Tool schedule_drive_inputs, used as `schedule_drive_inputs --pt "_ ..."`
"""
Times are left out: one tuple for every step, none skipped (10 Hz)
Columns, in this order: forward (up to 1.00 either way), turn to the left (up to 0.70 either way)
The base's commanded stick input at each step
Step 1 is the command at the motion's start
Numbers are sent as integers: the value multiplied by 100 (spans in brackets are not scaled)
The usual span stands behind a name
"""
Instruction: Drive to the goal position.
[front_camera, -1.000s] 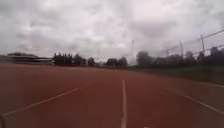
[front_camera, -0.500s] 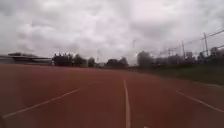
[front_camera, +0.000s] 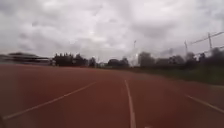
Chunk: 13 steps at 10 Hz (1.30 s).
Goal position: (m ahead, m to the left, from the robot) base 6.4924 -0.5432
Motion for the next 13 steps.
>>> schedule_drive_inputs --pt "70 0" --pt "70 0" --pt "70 0" --pt "70 0" --pt "70 0" --pt "70 0" --pt "70 0" --pt "70 0" --pt "70 0" --pt "70 0" --pt "70 0" --pt "70 0" --pt "70 0"
